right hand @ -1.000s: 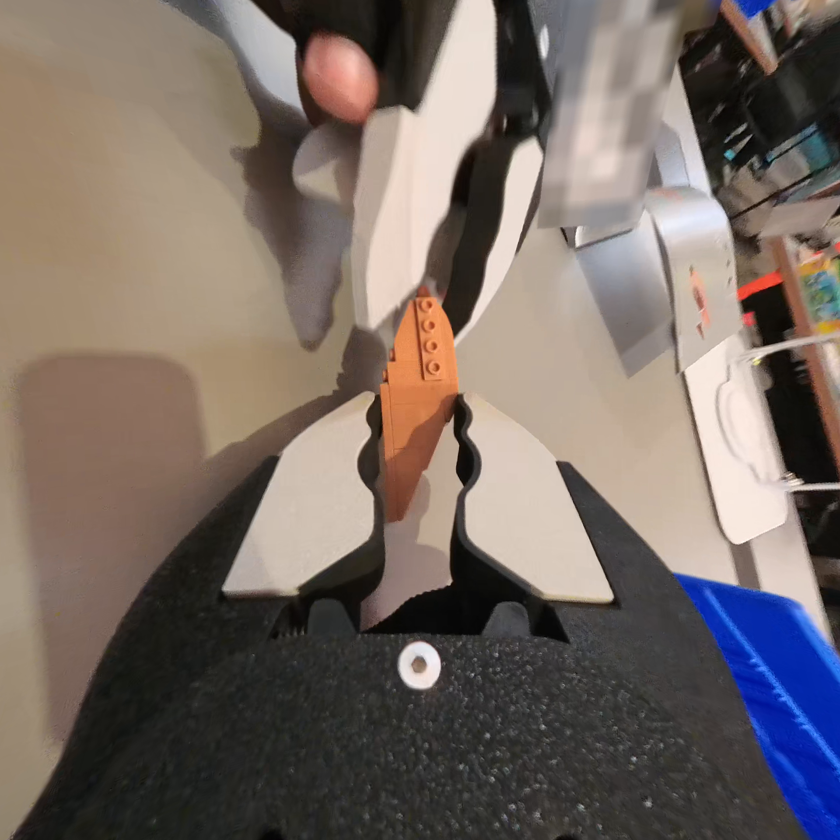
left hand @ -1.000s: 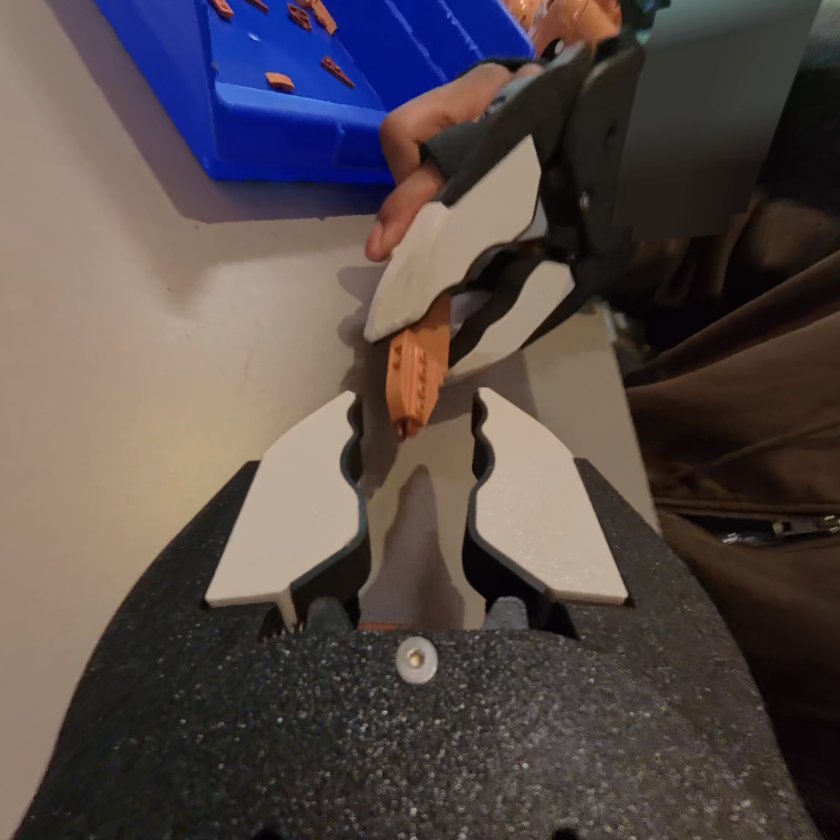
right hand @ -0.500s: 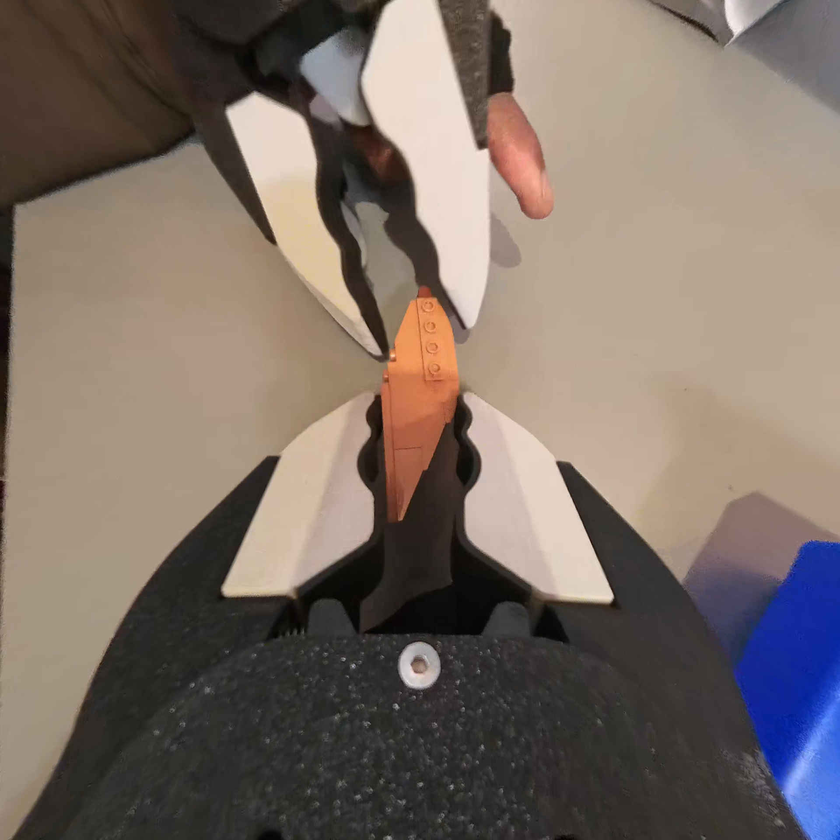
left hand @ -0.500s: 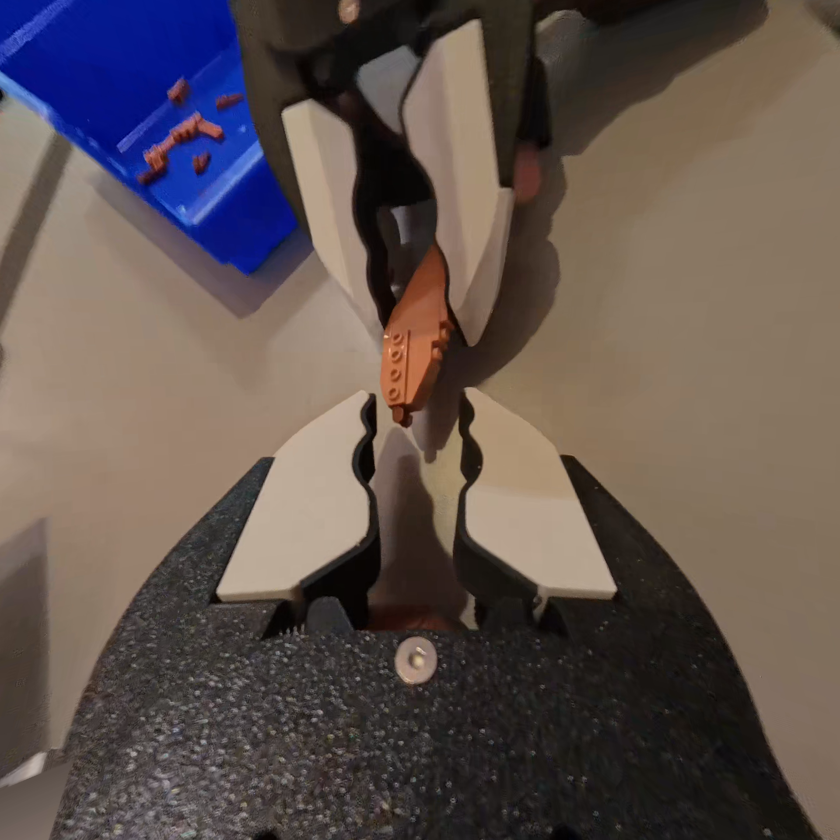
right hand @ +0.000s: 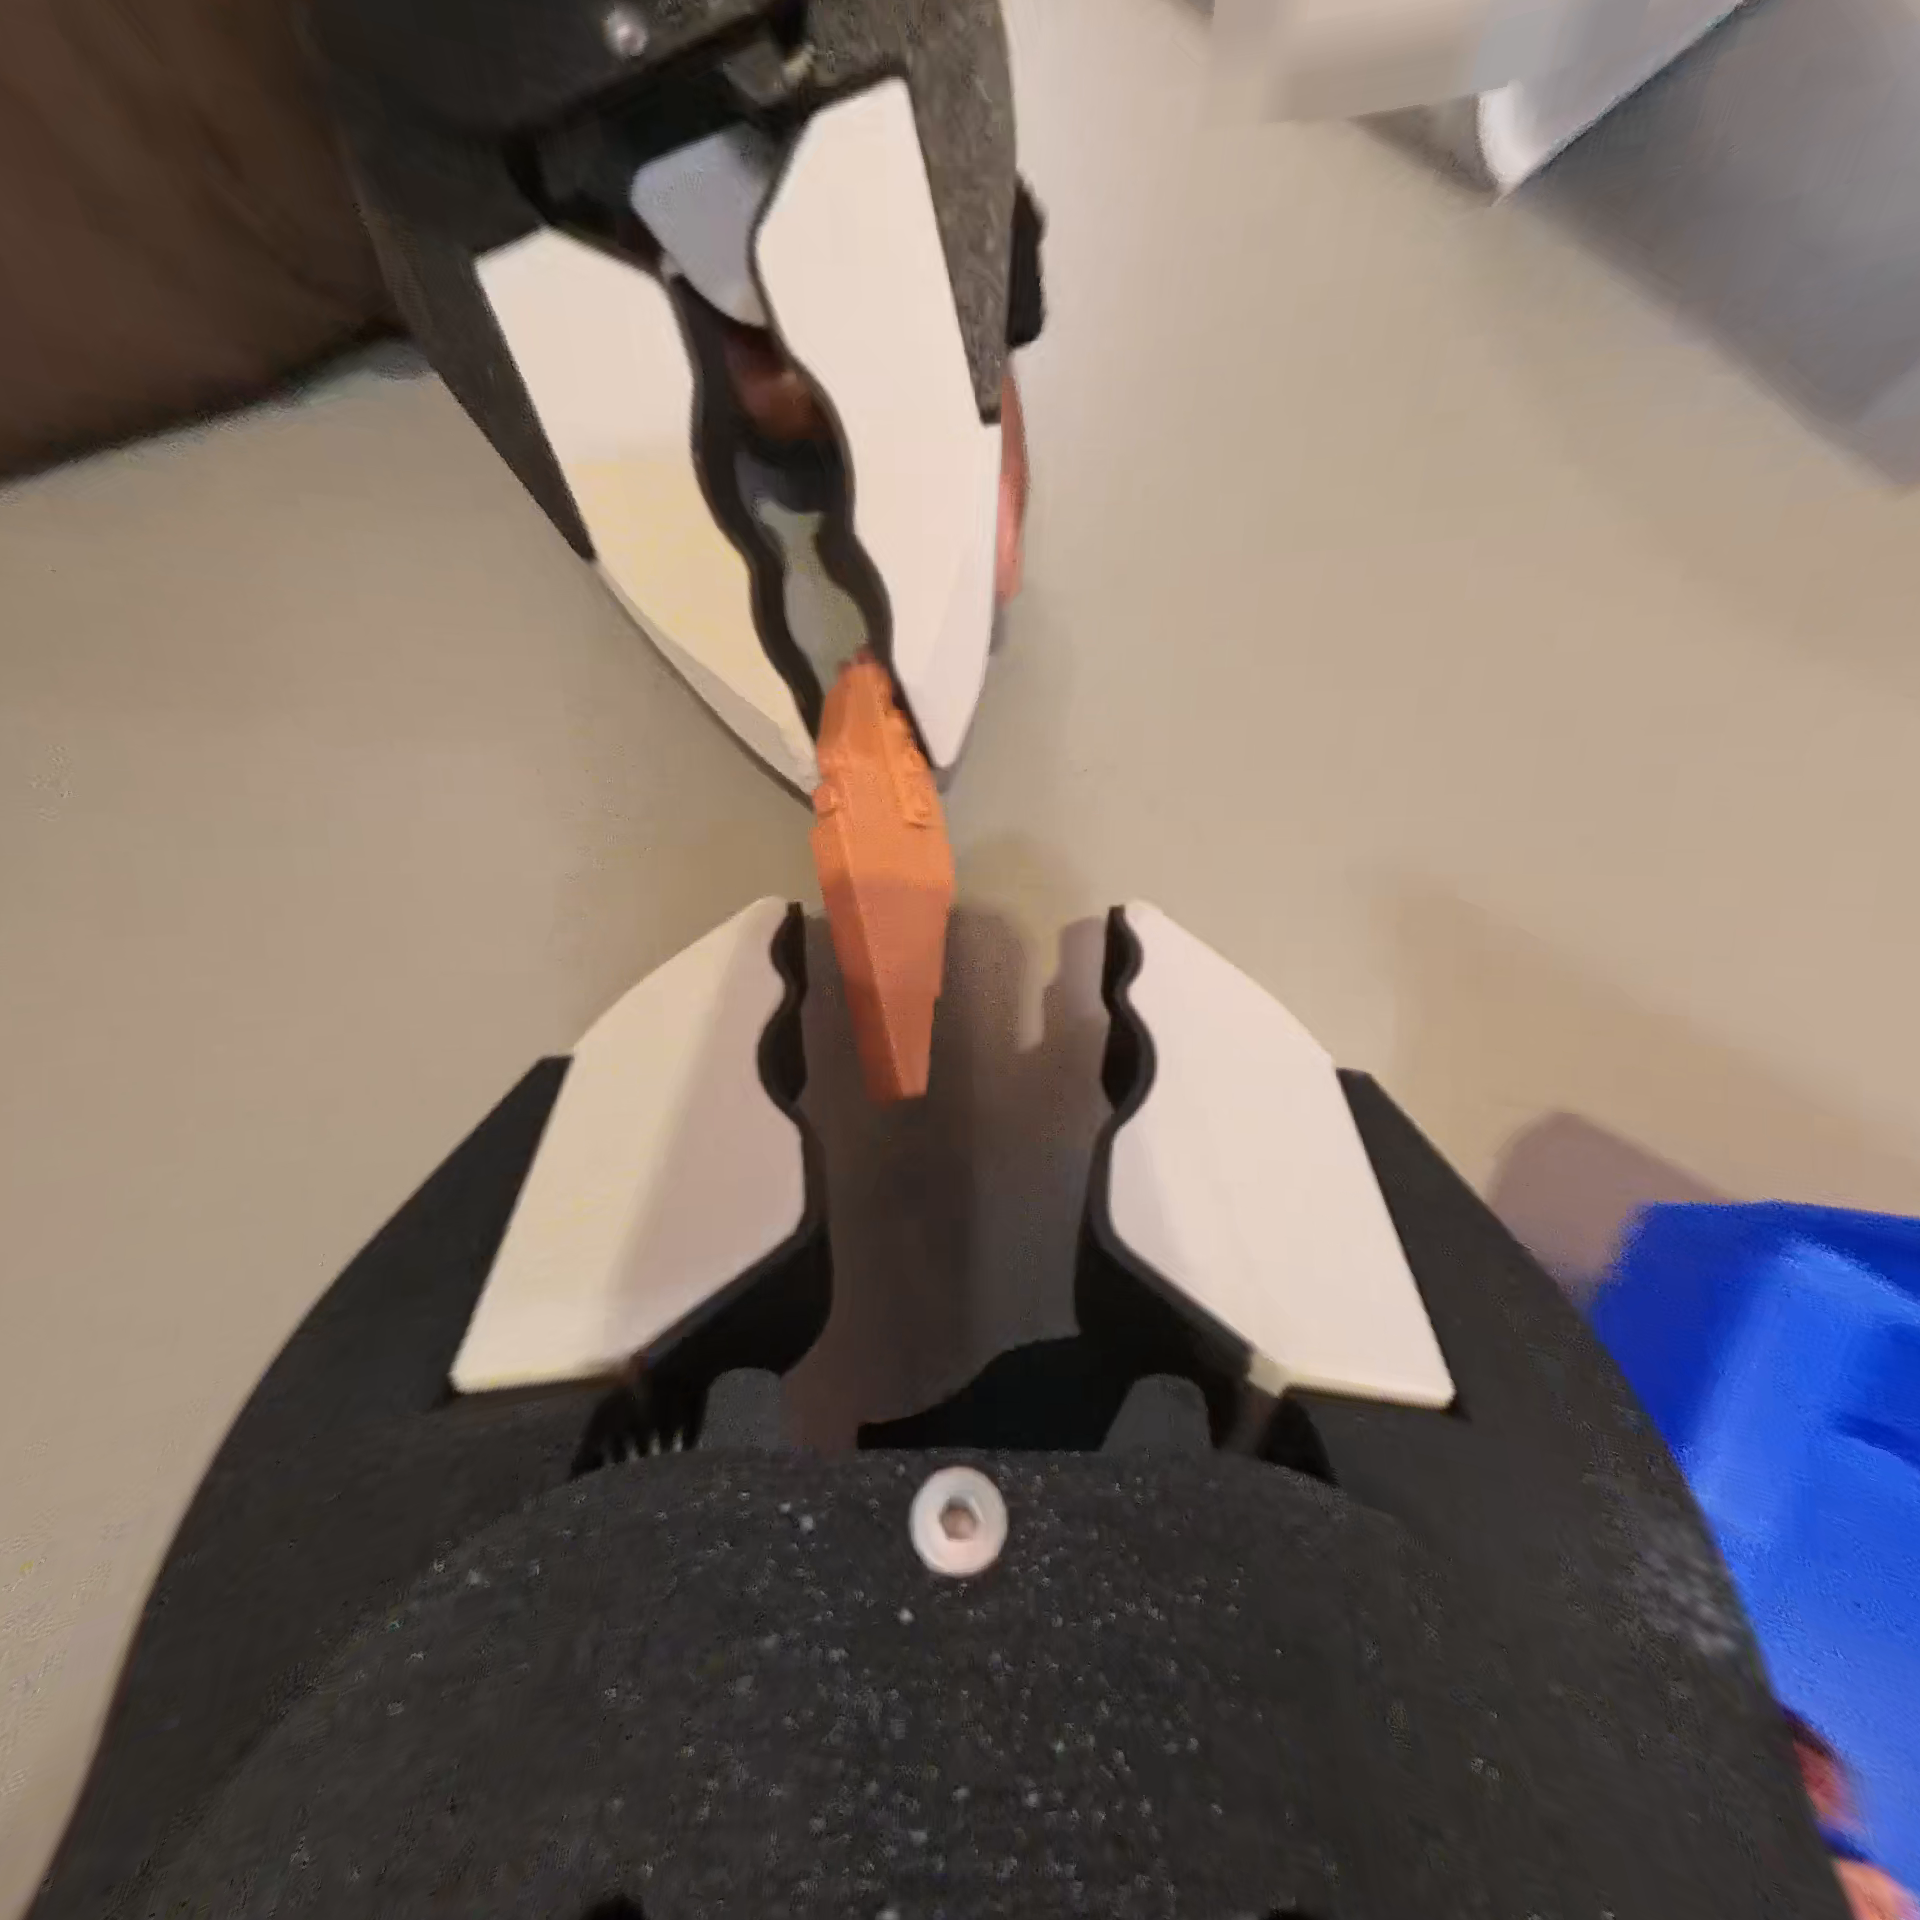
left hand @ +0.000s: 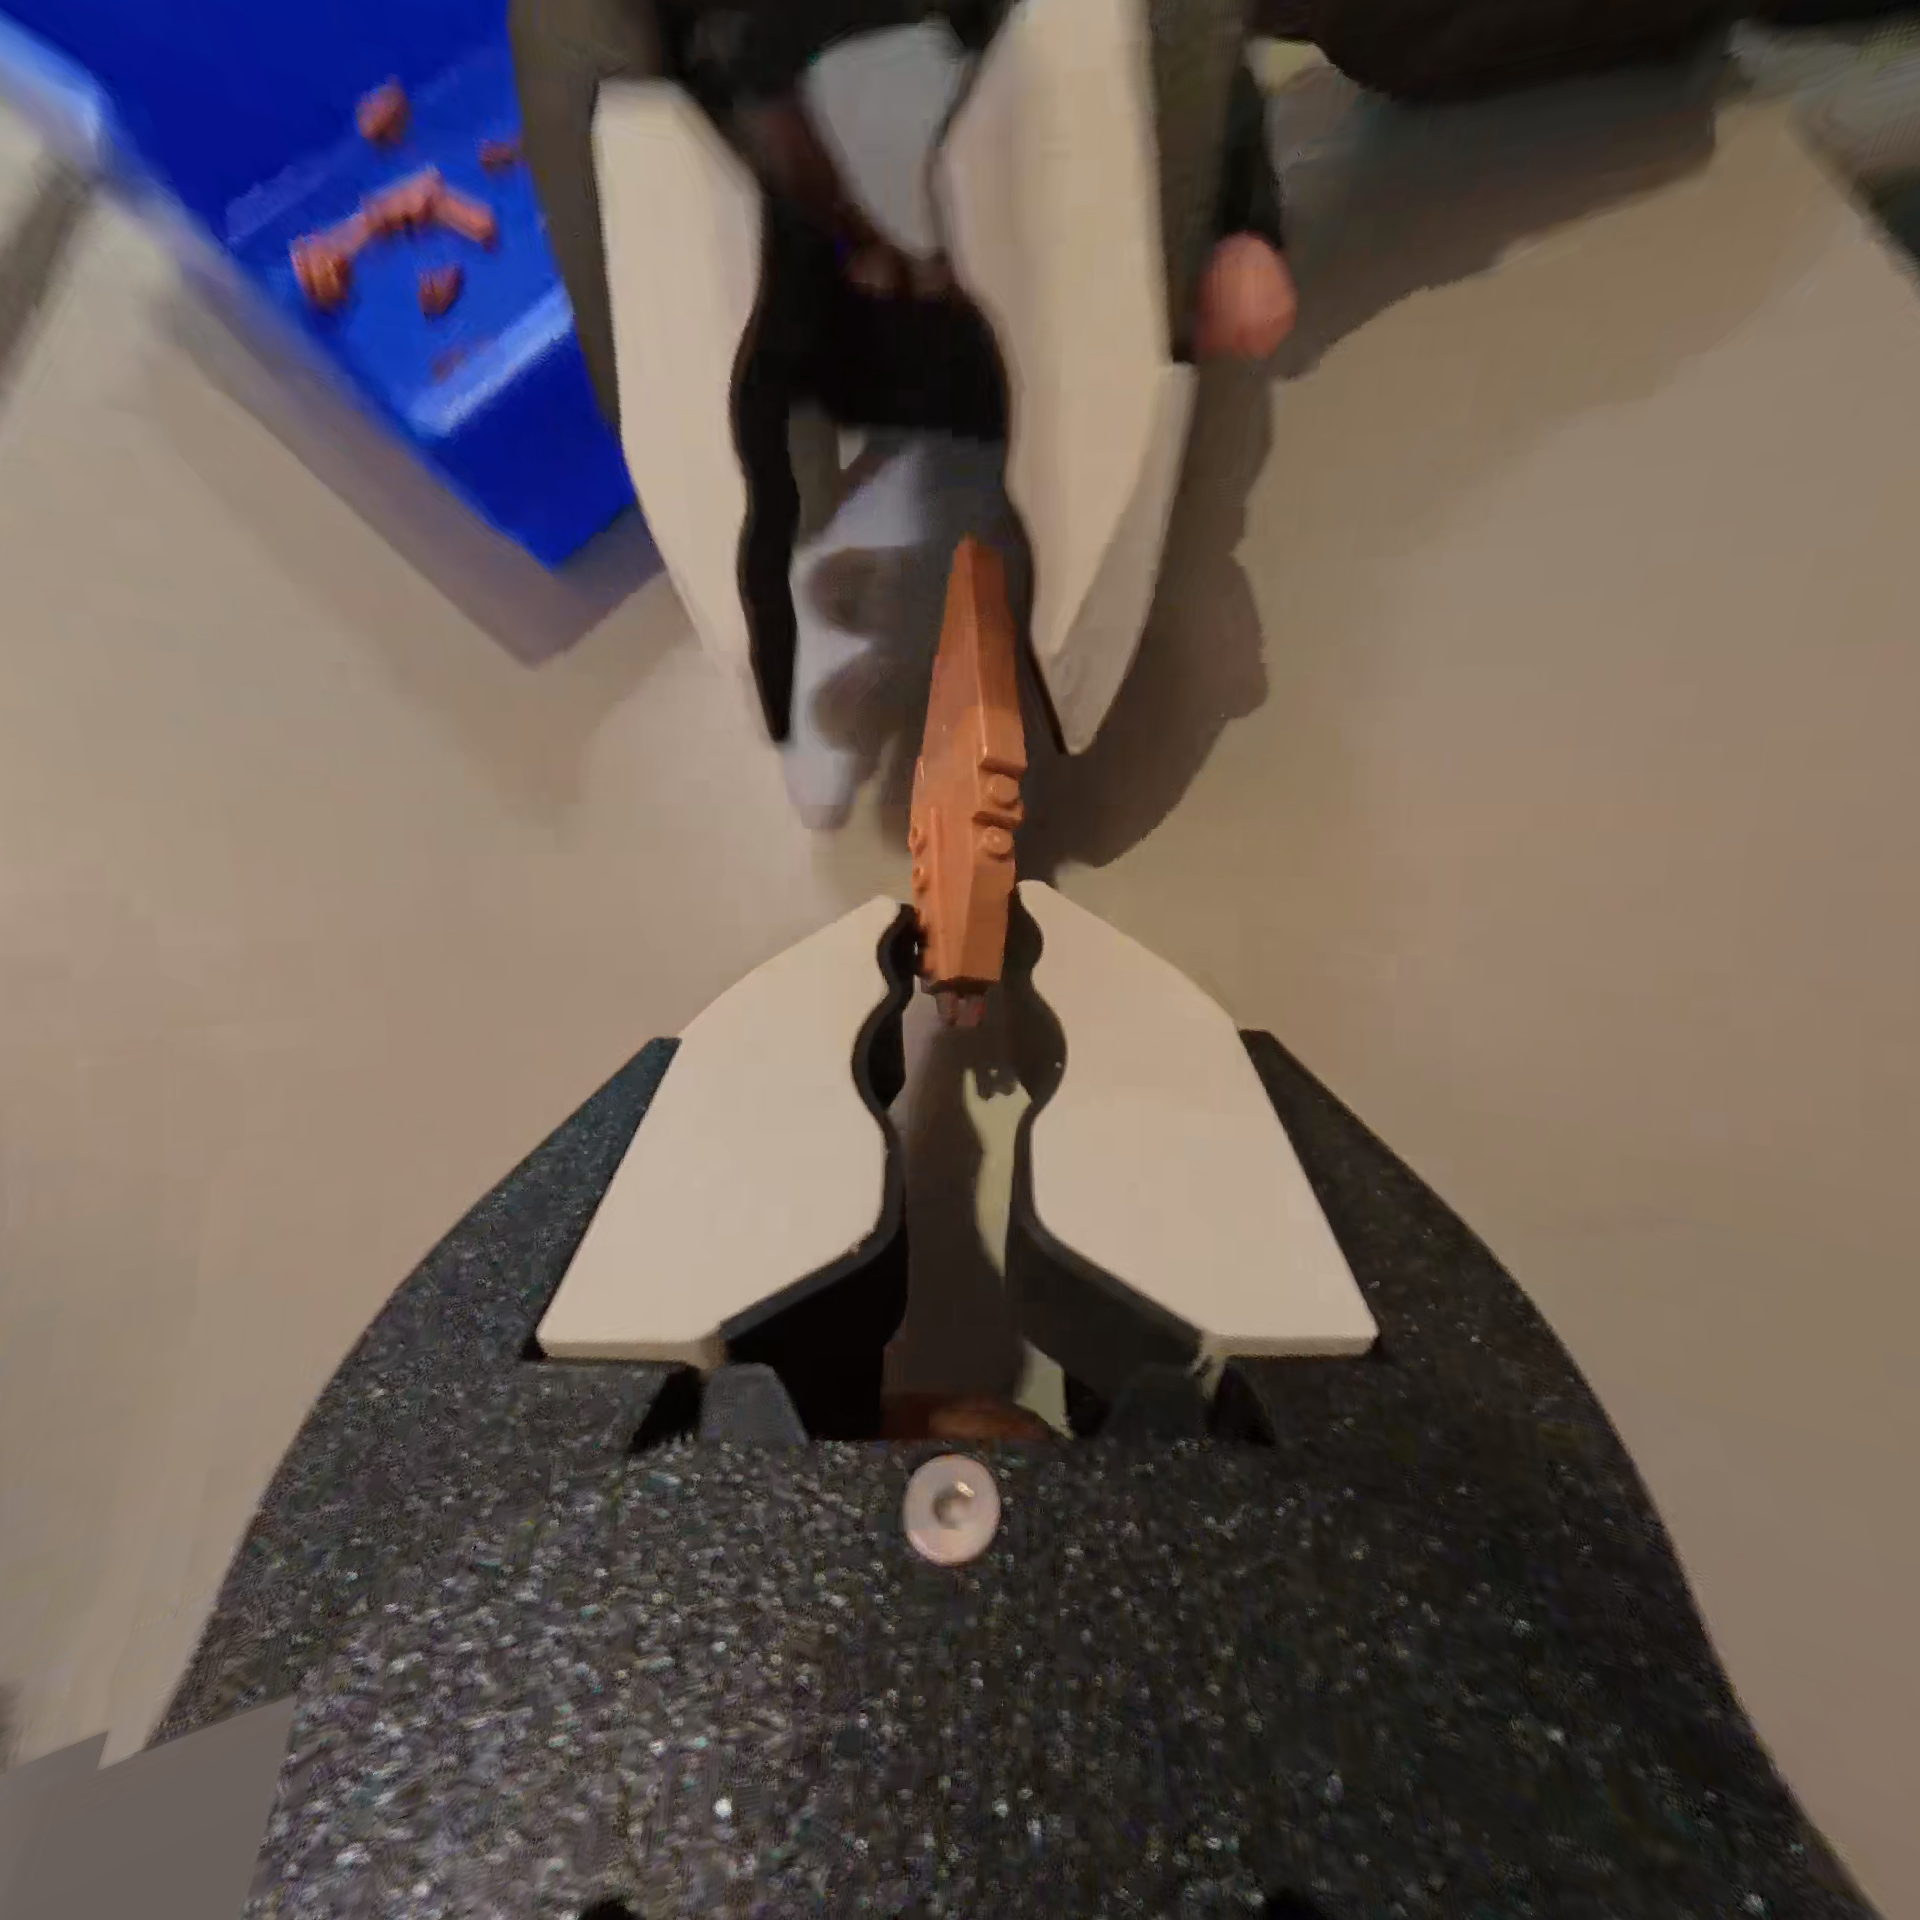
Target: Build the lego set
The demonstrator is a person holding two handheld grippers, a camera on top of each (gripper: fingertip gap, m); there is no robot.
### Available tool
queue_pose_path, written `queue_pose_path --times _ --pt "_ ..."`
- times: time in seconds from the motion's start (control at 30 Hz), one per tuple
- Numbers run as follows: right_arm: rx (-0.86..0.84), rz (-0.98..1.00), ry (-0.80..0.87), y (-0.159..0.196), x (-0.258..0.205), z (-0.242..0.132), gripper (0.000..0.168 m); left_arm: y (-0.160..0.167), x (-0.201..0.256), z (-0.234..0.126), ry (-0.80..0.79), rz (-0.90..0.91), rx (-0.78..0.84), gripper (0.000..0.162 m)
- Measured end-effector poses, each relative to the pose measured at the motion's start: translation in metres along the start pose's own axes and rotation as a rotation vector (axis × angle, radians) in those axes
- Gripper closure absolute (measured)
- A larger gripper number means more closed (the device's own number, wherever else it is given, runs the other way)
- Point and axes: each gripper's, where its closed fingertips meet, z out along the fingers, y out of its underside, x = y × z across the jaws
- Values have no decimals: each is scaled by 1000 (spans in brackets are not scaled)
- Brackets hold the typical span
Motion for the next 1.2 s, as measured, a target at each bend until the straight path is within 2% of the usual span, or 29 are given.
queue_pose_path --times 0.1,0.2,0.3,0.4,0.57,0.97,1.07,1.2 --pt "55 -194 159 -15 9 -14 109 1 -4 -7 81 -308 17 146" --pt "36 -366 277 -20 11 -17 110 -2 -5 -12 178 -573 75 146" --pt "-11 -532 357 -19 10 -9 114 -4 -2 -15 267 -714 102 145" --pt "-76 -603 373 -10 10 4 126 -2 1 -13 284 -750 80 145" --pt "-93 -535 335 -2 12 14 143 5 -6 -10 225 -769 48 145" --pt "-56 -468 369 2 21 12 135 8 -13 -15 108 -623 46 125" --pt "-10 -427 379 3 22 8 135 4 -24 -22 15 -606 129 121" --pt "41 -309 361 5 23 5 136 -2 -45 -44 -85 -728 315 121"
